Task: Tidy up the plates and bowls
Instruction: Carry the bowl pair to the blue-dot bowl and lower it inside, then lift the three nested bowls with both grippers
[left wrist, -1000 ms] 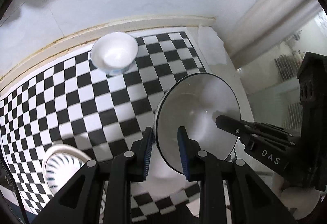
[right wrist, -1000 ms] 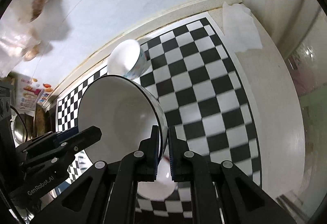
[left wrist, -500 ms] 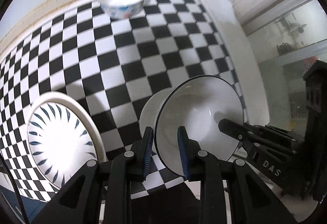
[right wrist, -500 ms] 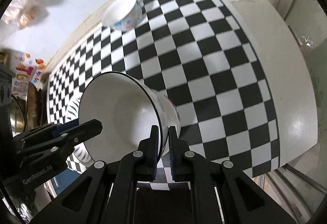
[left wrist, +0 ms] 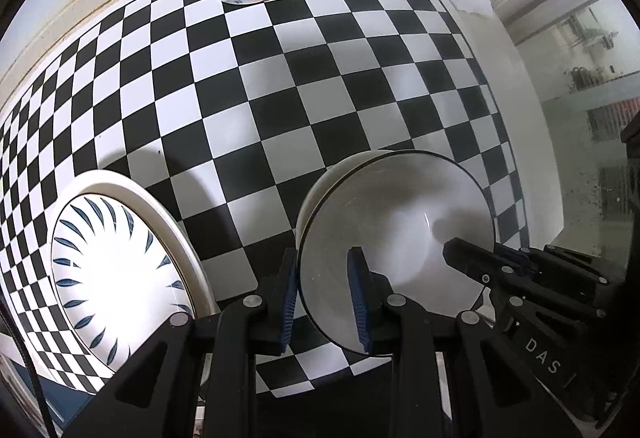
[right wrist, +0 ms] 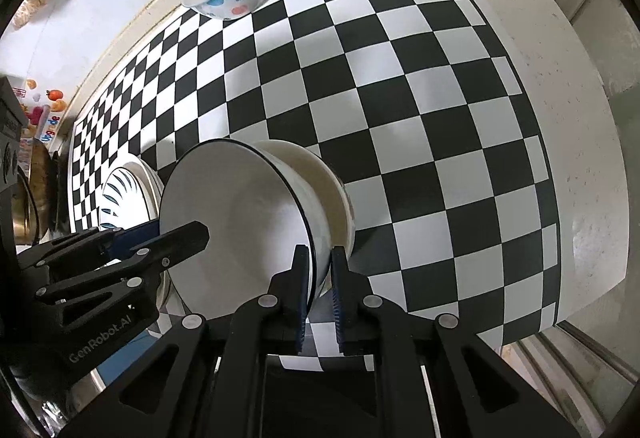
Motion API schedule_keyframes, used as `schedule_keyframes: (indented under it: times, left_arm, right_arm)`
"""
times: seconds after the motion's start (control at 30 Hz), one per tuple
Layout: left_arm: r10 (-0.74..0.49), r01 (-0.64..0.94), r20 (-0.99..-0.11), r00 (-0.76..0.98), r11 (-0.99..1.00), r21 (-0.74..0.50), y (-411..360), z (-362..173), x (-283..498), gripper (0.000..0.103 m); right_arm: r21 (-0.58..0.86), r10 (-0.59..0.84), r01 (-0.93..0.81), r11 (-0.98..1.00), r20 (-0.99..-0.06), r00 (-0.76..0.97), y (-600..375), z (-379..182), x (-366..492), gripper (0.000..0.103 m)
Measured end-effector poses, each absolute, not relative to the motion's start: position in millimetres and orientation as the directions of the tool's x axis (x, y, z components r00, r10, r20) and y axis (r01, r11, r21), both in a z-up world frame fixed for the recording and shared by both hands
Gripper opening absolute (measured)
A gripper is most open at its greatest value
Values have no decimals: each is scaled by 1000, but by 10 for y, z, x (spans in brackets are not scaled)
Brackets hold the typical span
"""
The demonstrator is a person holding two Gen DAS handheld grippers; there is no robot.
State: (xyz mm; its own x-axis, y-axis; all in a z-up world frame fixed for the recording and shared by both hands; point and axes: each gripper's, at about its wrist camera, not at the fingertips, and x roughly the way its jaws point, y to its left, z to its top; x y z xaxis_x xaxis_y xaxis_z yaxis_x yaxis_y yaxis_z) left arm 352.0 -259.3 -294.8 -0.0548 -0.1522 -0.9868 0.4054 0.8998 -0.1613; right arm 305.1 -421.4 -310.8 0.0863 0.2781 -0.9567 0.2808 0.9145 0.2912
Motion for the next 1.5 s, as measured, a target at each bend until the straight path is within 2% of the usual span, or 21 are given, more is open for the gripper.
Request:
schedule_keyframes:
  times: [0.2,0.33,0.7,1.27,1.3,1.37,1.4,1.43,1.5]
  left_arm:
    - [-133,411,-990,-48,901,-141,-2616,-2992,3534,22]
    - [-122,414,-992,-36,902,-126,-2624,-3006,3552,22]
    - [-131,406,-991,-33,904,-133,-2613,-2984,3554,22]
    - [-214,372,-975,51,911,-181,-2440,-2375,3657,23]
    - [-225,361,-973,51,913,-192,-2425,-2356,3693,23]
    - [-252,310,-966,59,924,-222,-2357,-2315,3849,28]
    - [-261,290,-963,64,928,-232,-2326,-2311,3936,30]
    - [-263,275,-963,64,932,-237,-2303,-2318,4000,30]
    - [-282,210,-958,53,941,-265,-2208,-2358,4268,30]
  right_arm:
    - [282,274,282,917,-959,66,-4225,-3151,3109,13]
    - [273,272,289,917,-961,45,-4229,-3198,3137,17]
    - [267,267,274,924,-963,38,-4205,-3153,3160,17]
    - [303,288,204,931,-952,104,-4289,-2588,3209,18]
    - [305,289,203,930,-951,106,-4303,-2564,3236,23]
    - [331,311,207,921,-943,121,-4364,-2512,3330,39]
    - [349,327,208,914,-936,130,-4403,-2491,3399,55]
    - [359,337,210,909,-932,134,-4427,-2489,3459,67]
    - [377,352,219,900,-925,145,-4461,-2498,3593,70]
